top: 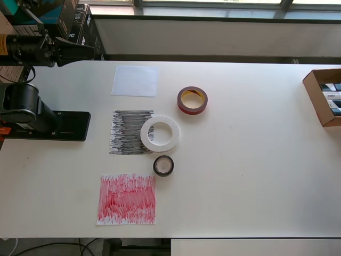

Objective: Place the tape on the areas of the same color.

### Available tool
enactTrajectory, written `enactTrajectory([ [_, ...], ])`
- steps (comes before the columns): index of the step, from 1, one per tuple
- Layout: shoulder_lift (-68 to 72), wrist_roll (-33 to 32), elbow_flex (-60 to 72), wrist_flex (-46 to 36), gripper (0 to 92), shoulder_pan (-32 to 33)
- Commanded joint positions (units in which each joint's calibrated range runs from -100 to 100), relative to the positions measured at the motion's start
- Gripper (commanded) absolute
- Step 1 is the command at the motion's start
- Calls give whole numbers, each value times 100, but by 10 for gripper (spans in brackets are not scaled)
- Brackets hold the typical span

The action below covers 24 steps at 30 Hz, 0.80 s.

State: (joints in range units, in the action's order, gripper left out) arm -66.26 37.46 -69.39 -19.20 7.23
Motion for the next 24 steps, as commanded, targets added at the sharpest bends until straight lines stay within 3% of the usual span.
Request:
enactTrajectory([
  [1,3529,44,2755,-19,2,-74],
  [7,4680,52,3718,-28,2,-82],
  [16,6354,-5,4091,-28,2,-264],
  [24,7262,-1978,4100,-45,2,-358],
])
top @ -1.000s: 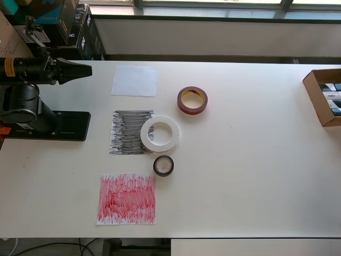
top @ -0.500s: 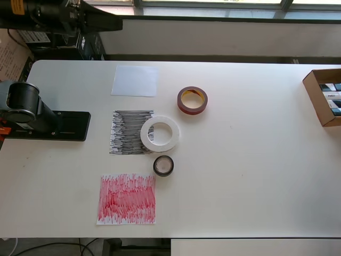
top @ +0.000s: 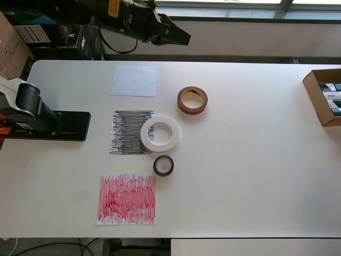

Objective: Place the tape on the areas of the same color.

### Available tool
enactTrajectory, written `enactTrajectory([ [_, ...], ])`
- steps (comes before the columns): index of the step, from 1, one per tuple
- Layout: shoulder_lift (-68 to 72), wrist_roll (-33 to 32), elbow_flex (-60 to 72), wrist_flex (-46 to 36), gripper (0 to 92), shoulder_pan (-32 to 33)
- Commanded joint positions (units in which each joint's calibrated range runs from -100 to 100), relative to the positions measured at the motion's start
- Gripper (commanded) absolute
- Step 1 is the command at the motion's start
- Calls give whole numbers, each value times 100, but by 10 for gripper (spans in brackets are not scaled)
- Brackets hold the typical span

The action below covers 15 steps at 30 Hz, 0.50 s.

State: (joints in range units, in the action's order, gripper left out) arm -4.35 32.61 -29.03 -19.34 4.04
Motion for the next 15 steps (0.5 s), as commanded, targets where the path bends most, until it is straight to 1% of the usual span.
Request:
enactTrajectory([
  [1,1137,-1731,63,-90,2,-40],
  [3,1258,-2042,145,-438,2,-16],
  [4,1342,-2140,254,-769,2,8],
  [10,2128,-2869,1517,-3315,9,244],
  [12,2437,-3221,1917,-3866,9,268],
  [15,2849,-3761,2408,-4384,10,252],
])
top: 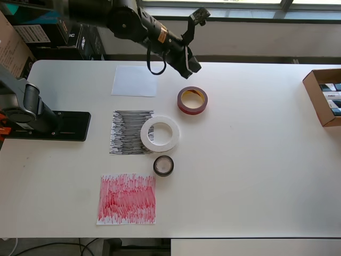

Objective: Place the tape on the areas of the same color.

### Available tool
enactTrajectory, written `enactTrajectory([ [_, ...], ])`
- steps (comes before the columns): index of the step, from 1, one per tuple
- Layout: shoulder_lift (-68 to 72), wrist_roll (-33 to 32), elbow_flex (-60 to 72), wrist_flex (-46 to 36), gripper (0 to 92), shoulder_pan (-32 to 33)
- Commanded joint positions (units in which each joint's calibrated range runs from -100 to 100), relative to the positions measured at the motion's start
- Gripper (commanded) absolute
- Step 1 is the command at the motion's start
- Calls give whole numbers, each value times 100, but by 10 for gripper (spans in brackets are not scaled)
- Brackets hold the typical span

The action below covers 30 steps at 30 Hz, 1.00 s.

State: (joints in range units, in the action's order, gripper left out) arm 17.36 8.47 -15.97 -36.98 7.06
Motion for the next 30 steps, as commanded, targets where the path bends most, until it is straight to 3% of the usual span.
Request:
enactTrajectory([
  [1,808,-1470,1219,-2746,10,-65],
  [11,1669,-1945,1846,-3739,10,-65],
  [30,1996,-1904,1783,-3714,10,-105],
])
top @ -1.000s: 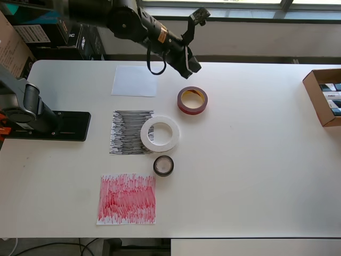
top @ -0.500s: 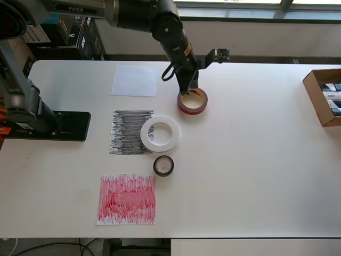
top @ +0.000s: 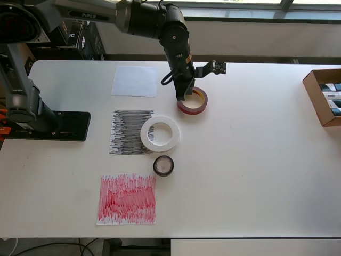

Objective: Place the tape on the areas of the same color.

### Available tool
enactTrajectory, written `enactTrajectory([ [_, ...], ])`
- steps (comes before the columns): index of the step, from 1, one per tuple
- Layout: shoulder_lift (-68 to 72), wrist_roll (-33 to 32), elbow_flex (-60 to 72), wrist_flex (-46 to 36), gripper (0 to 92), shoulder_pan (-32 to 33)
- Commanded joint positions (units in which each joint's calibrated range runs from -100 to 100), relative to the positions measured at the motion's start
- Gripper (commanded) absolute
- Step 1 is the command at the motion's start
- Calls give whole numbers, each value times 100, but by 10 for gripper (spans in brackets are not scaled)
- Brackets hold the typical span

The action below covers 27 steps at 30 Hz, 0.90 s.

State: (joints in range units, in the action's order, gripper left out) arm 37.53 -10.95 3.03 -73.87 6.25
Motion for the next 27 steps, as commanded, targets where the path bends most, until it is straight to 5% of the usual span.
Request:
enactTrajectory([
  [1,-20,47,-135,-17,10,-32],
  [15,-2,128,-353,-8,10,-584],
  [27,-2,2331,-835,-8,10,-750],
])
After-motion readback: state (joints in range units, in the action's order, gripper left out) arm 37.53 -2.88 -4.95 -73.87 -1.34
